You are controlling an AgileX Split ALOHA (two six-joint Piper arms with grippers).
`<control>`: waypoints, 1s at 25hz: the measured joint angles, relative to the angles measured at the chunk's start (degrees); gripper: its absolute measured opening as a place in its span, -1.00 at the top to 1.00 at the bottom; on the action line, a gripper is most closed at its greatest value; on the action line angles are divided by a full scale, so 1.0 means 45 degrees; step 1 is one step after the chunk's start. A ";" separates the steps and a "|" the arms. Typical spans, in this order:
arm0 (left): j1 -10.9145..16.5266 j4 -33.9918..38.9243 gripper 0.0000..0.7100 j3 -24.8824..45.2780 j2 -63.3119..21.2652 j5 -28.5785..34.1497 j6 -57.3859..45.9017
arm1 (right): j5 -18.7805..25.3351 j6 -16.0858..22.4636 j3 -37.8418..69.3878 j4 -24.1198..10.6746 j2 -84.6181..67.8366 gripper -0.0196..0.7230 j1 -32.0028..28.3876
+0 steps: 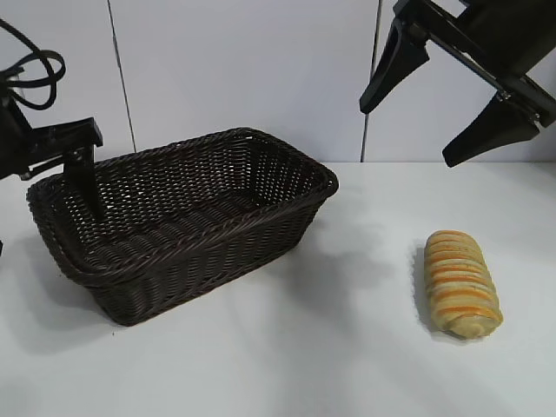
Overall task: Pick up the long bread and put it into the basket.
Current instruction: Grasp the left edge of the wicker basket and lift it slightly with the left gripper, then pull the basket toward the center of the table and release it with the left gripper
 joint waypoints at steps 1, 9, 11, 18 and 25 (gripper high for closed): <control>0.0000 -0.0124 -0.94 0.0000 0.0076 -0.0088 0.0057 | 0.0000 0.0000 0.0000 0.0000 0.0000 -0.92 0.0000; 0.0000 -0.0440 -0.13 0.0000 0.0518 -0.0380 0.0304 | 0.0000 0.0000 0.0000 0.0000 0.0000 -0.92 0.0000; 0.0000 -0.0440 0.34 0.0000 0.0518 -0.0380 0.0315 | 0.0000 0.0000 0.0000 0.0000 0.0000 -0.92 0.0000; -0.0020 -0.0638 0.73 -0.0151 0.0518 -0.0251 0.0397 | 0.0014 -0.0011 0.0000 0.0000 0.0000 -0.92 0.0000; 0.0451 -0.0433 0.73 -0.1932 0.0530 0.1992 0.2293 | 0.0023 -0.0058 0.0000 0.0000 0.0000 -0.92 0.0000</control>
